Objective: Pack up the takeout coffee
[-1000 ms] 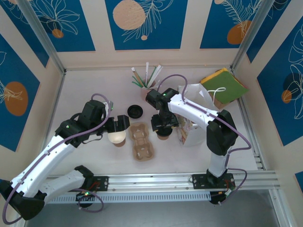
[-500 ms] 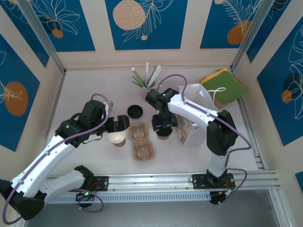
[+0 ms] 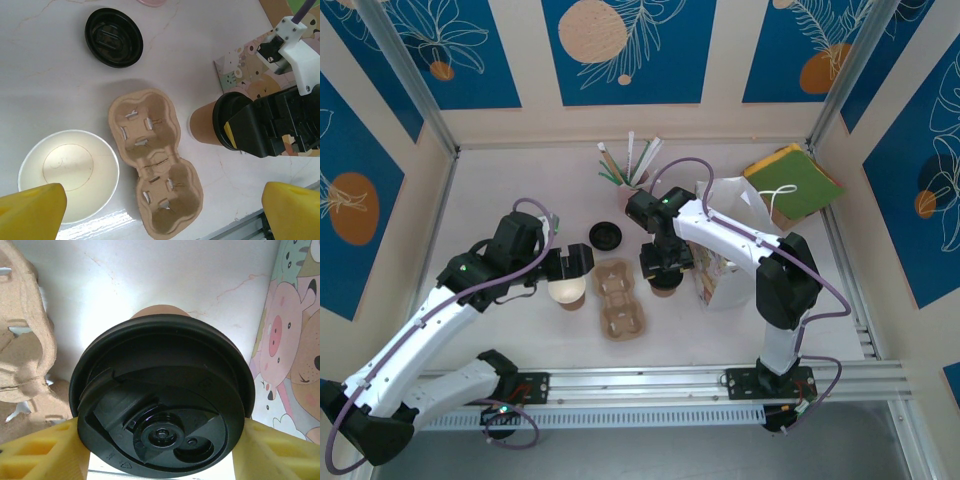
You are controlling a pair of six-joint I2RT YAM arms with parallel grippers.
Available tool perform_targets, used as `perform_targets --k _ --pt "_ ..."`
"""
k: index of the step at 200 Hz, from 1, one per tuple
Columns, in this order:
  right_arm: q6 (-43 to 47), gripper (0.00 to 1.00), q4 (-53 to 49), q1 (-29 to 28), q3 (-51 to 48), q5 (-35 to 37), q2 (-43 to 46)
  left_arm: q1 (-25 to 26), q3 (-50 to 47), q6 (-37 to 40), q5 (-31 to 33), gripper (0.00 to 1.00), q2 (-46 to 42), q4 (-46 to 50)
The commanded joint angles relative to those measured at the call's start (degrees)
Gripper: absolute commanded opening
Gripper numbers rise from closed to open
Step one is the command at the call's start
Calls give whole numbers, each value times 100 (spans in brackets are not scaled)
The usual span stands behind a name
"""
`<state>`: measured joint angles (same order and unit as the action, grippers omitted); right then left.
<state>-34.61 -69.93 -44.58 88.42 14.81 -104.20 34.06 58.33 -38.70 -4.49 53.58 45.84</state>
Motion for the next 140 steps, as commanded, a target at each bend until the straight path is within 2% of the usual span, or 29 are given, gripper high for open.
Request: perform_targets --k 1,140 --pt "-52 66 -161 -35 150 -36 -15 -25 -15 52 -120 100 -39 -41" --pt "-81 66 -125 -52 46 -24 50 -23 -60 -15 -130 100 -140 3"
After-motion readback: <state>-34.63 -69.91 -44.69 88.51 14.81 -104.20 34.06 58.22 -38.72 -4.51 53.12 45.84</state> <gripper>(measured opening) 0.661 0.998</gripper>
